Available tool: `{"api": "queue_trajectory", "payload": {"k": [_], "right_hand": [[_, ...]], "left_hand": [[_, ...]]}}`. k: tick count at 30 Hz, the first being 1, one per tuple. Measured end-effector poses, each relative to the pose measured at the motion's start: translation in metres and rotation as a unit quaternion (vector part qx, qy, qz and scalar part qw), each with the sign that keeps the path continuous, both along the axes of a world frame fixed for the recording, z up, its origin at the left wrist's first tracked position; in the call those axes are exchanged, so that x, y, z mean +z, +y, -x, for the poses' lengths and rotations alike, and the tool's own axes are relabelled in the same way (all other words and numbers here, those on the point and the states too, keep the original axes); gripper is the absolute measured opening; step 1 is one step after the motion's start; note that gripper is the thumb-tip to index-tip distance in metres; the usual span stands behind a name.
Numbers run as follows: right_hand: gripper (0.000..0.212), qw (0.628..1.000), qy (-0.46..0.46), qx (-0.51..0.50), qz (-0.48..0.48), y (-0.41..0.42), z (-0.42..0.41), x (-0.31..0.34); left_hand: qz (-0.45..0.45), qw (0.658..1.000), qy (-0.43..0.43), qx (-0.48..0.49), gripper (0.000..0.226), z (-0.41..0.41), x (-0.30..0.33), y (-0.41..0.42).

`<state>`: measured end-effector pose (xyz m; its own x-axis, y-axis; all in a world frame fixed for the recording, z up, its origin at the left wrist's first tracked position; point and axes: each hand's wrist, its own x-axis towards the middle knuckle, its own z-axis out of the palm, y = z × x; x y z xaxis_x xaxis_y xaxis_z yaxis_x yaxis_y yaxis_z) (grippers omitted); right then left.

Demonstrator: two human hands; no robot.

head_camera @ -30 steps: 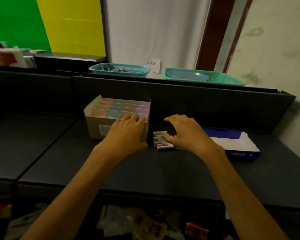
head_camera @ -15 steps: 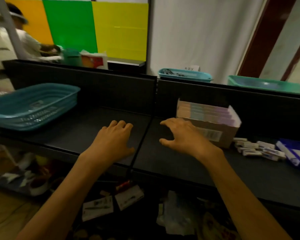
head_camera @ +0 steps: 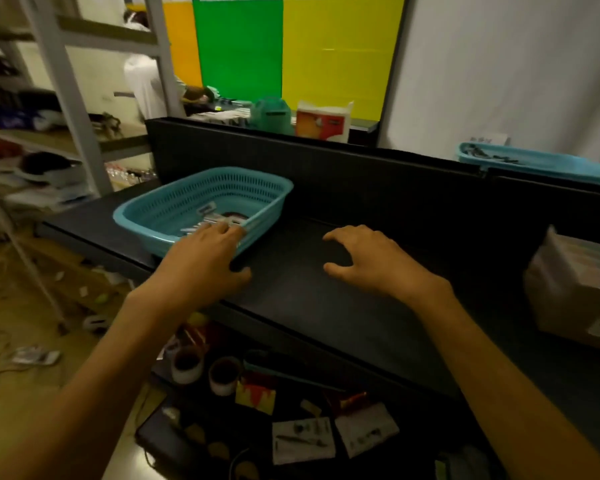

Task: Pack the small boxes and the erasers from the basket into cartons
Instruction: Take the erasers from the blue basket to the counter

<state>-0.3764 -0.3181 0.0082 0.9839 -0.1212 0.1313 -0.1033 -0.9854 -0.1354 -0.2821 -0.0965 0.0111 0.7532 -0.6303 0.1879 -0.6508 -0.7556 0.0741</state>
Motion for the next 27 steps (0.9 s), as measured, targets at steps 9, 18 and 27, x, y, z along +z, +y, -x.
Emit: {"api": "queue_trajectory", "payload": {"k": [9,18,27], "right_hand": [[0.053,0.998,-0.047,0.012,-0.045,0.037,-0.161,-0.001],[0.056,0.997,0.041,-0.003,-0.058,0.052,-0.264,-0.005],[0.070,0.970,0.194,-0.123,-0.073,0.062,-0.297,-0.015]], "left_hand": [[-0.007,1.000,0.004,0.014,0.071,-0.164,0.019,0.030],[-0.074,0.981,0.179,-0.026,0.074,-0.300,-0.008,0.017],[-0.206,0.941,0.221,-0.154,0.095,-0.357,-0.024,-0.029]]}}
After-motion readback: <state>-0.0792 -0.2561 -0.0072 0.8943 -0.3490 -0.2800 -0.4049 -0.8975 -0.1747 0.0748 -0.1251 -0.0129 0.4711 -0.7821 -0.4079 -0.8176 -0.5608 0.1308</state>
